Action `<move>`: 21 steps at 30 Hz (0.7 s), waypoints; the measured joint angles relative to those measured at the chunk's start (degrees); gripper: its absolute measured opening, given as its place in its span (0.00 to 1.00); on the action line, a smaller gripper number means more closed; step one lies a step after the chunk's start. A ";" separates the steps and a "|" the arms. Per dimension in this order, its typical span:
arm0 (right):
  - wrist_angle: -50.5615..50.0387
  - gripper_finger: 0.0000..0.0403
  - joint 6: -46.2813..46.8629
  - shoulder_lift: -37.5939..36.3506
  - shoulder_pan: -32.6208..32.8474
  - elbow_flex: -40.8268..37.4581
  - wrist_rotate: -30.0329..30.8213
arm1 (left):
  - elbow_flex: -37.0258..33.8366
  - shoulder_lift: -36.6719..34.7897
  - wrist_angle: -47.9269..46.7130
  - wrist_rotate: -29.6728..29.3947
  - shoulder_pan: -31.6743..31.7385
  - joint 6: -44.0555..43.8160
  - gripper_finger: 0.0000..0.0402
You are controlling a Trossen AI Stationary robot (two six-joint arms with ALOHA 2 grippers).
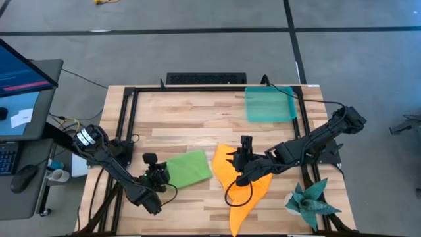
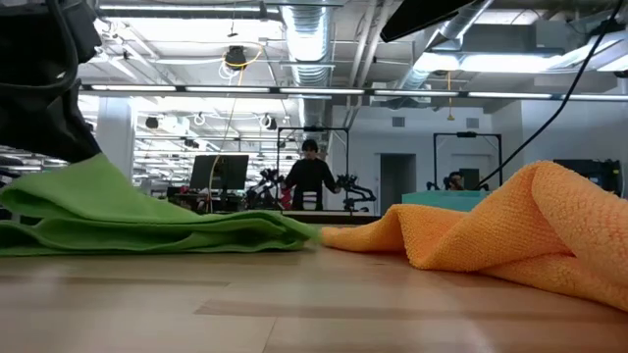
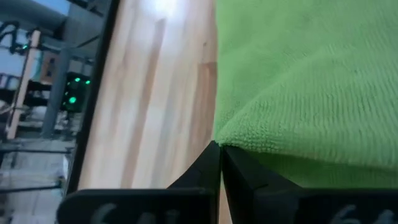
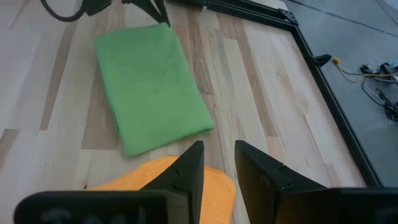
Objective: Roll microfiber towels into tight, uniform cylinder then place into a basket
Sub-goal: Fold the green microfiber towel
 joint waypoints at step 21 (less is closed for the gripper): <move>0.46 0.28 0.11 0.00 0.00 0.00 -0.15 | 0.00 0.00 -8.13 20.71 2.04 -7.05 0.00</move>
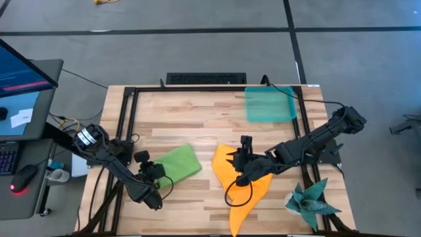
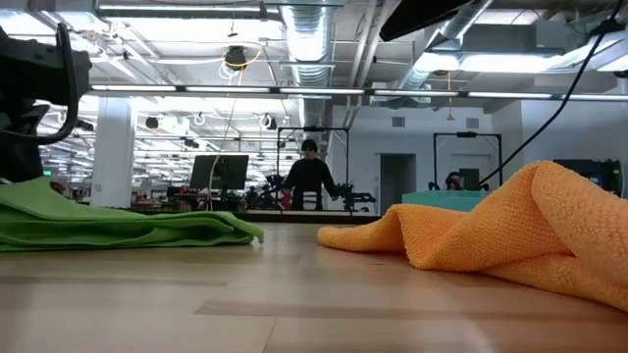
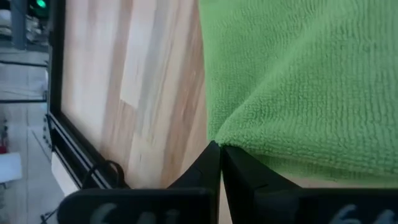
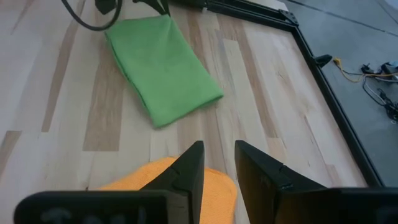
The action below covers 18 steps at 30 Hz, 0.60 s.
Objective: Roll microfiber towels into tight, uniform cylinder then place into a basket
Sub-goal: Fold the green microfiber towel
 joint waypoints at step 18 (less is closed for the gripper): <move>0.77 0.28 -0.07 0.00 0.00 -0.02 -1.33 | 0.44 0.00 -0.74 12.28 0.57 -0.08 0.33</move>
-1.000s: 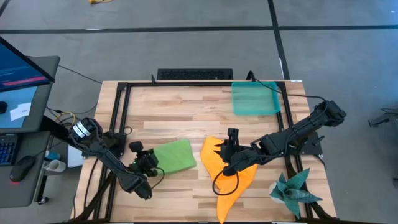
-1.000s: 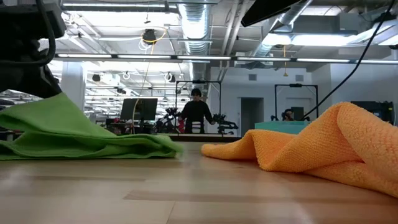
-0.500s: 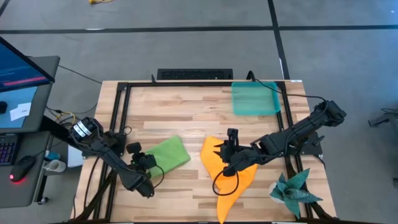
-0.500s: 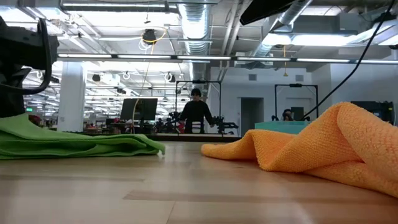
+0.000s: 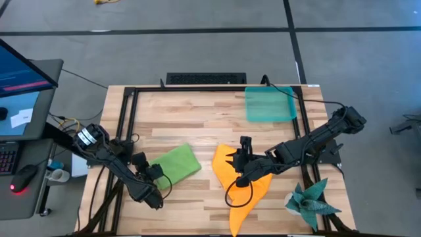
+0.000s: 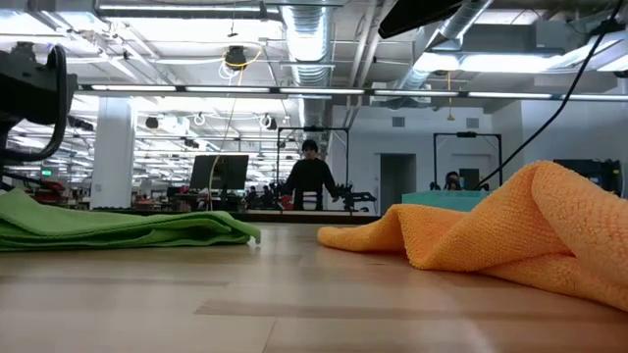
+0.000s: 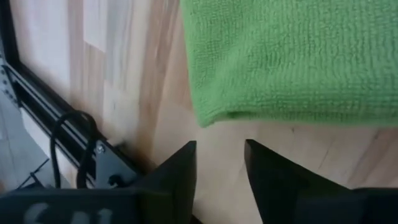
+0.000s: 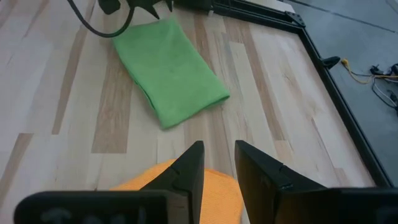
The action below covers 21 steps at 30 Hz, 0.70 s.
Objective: Roll microfiber towels into tight, uniform cylinder then place into a basket
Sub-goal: Fold the green microfiber towel
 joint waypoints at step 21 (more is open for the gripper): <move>-0.28 0.28 -0.09 -0.02 0.02 0.00 -0.02 | -1.60 -11.47 5.48 -16.75 -1.09 -6.88 0.26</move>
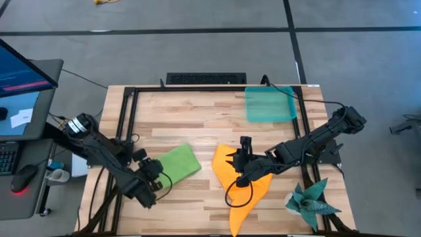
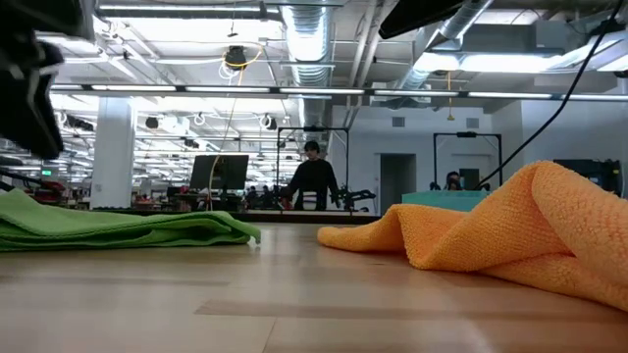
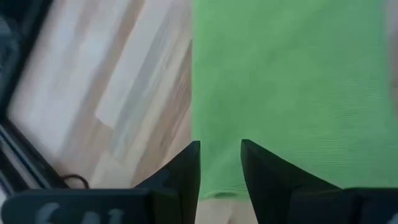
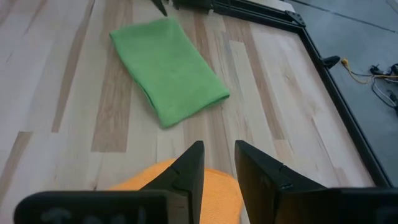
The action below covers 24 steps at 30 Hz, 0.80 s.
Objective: Roll microfiber towels into tight, uniform cylinder then place into a basket
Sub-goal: Fold the green microfiber towel
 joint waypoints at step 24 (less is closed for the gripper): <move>-0.11 0.28 -0.44 0.00 -0.02 0.00 0.02 | -11.79 -2.63 35.75 19.29 4.30 -3.21 0.16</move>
